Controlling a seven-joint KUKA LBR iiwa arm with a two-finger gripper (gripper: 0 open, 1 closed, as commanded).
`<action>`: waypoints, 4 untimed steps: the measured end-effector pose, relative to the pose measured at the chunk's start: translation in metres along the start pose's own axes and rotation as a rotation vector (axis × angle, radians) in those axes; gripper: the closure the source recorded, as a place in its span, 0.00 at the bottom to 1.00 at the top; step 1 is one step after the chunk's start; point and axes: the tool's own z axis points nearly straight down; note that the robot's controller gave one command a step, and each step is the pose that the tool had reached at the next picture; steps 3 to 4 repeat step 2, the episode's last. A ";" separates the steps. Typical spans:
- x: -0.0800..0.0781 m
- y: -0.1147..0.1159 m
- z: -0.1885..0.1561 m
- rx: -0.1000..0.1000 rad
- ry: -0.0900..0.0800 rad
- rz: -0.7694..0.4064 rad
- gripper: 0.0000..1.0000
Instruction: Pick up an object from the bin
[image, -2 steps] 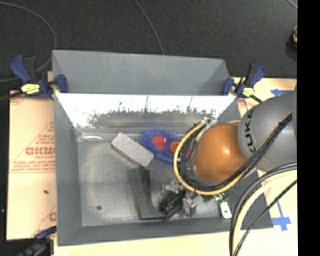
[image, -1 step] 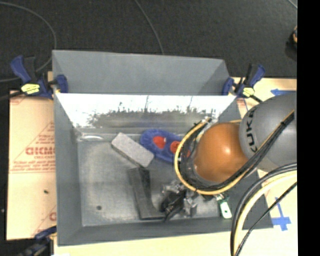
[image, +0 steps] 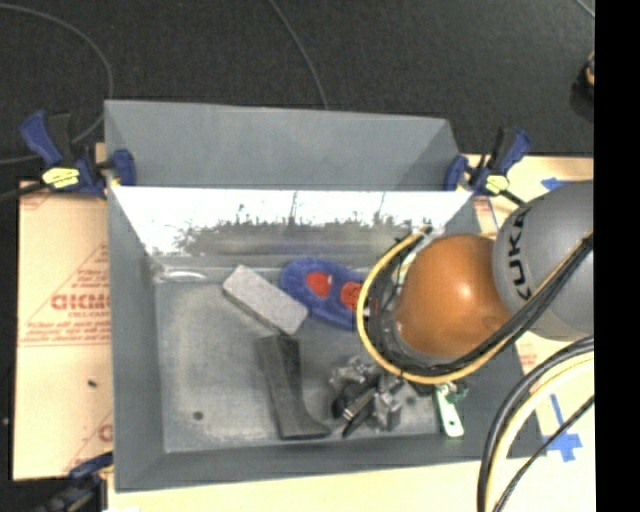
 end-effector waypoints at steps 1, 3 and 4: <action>-0.001 -0.001 -0.016 0.003 -0.005 0.000 1.00; -0.001 -0.001 -0.032 0.003 -0.006 0.001 1.00; -0.001 -0.001 -0.032 0.003 -0.006 0.001 1.00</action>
Offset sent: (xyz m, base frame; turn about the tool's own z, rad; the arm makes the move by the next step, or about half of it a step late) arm -0.0002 0.0000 0.0524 0.0000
